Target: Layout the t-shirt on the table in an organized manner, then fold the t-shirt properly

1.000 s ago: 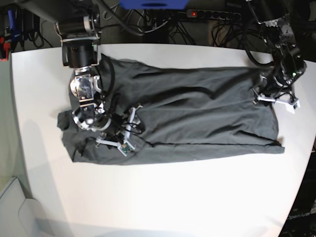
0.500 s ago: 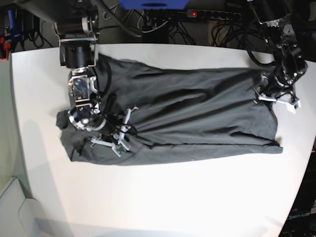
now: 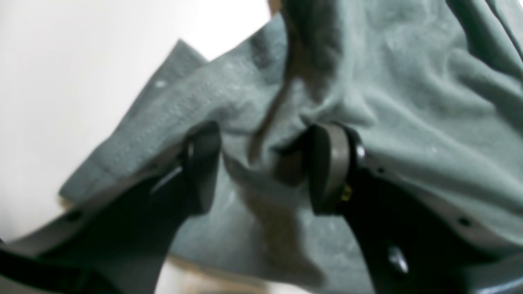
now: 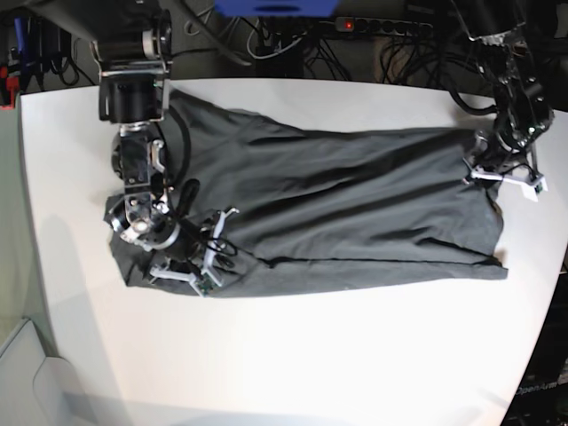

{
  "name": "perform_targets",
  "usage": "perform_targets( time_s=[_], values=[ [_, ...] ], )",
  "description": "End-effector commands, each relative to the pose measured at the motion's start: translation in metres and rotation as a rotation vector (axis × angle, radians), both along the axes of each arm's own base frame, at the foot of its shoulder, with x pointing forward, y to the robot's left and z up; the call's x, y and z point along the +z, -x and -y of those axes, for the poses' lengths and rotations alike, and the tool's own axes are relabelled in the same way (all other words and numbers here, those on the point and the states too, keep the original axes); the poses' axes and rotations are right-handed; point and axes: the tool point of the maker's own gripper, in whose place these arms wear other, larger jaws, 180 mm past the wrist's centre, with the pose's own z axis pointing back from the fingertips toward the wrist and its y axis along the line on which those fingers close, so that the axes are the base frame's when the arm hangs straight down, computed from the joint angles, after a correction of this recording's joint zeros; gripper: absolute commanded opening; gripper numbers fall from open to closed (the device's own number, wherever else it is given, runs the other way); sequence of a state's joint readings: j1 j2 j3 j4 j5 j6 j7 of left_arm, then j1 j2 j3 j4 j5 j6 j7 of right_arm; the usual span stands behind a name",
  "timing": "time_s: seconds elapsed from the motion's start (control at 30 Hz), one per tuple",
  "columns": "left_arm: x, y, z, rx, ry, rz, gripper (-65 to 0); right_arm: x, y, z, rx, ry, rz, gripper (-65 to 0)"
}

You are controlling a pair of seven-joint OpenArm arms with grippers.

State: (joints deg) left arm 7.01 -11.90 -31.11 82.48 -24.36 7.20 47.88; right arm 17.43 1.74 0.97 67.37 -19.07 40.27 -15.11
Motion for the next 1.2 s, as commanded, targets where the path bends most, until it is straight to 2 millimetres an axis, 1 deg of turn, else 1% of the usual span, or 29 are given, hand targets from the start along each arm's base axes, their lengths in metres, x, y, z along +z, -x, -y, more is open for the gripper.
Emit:
perform_targets(
  time_s=[0.0, 0.07, 0.13, 0.23, 0.3, 0.37, 0.5, 0.57, 0.63, 0.7, 0.83, 0.9, 0.97, 1.17],
  values=[
    [-0.012, 0.018, -0.005, 0.020, 0.005, -0.083, -30.7, 0.021, -0.014, -0.002, -0.003, -0.025, 0.062, -51.7],
    [-0.011, 0.018, -0.010, 0.027, -0.009, -0.077, -30.7, 0.021, -0.014, -0.001, -0.003, -0.023, 0.062, -51.7],
    [-0.015, 0.026, -0.012, 0.031, -0.010, -0.093, -30.7, 0.021, -0.013, -0.001, -0.003, -0.023, 0.060, -51.7],
    [-0.015, 0.028, -0.012, 0.030, -0.015, -0.093, -30.7, 0.017, -0.010, -0.002, -0.003, -0.025, 0.050, -51.5],
    [-0.015, 0.030, -0.014, 0.028, -0.021, -0.097, -30.7, 0.005, 0.001, -0.007, -0.001, -0.034, 0.021, -51.5],
    [-0.012, 0.030, -0.020, 0.021, -0.035, -0.098, -30.7, -0.001, 0.008, -0.014, 0.004, -0.048, 0.005, -51.5],
    [-0.009, 0.031, -0.025, 0.023, -0.046, -0.100, -30.7, -0.006, 0.018, -0.019, 0.012, -0.051, -0.006, -51.4],
    [-0.005, 0.030, -0.032, 0.021, -0.060, -0.098, -30.7, -0.008, 0.020, -0.024, 0.015, -0.059, -0.014, -51.2],
    [-0.004, 0.030, -0.032, 0.021, -0.060, -0.099, -30.7, -0.009, 0.019, -0.024, 0.012, -0.062, -0.015, -48.2],
    [-0.004, 0.030, -0.032, 0.021, -0.060, -0.099, -30.7, -0.009, 0.019, -0.023, 0.011, -0.062, -0.015, -42.2],
    [-0.004, 0.030, -0.032, 0.021, -0.060, -0.099, -30.7, -0.008, 0.020, -0.025, 0.015, -0.065, -0.012, -26.9],
    [-0.004, 0.029, -0.032, 0.021, -0.060, -0.097, -30.7, -0.008, 0.021, -0.026, 0.016, -0.070, -0.010, -22.5],
    [-0.004, 0.029, -0.033, 0.021, -0.061, -0.096, -30.7, -0.007, 0.021, -0.033, 0.020, -0.083, -0.010, -21.0],
    [-0.004, 0.029, -0.033, 0.021, -0.063, -0.096, -30.7, -0.005, 0.019, -0.036, 0.022, -0.089, -0.007, -21.0]
  ],
)
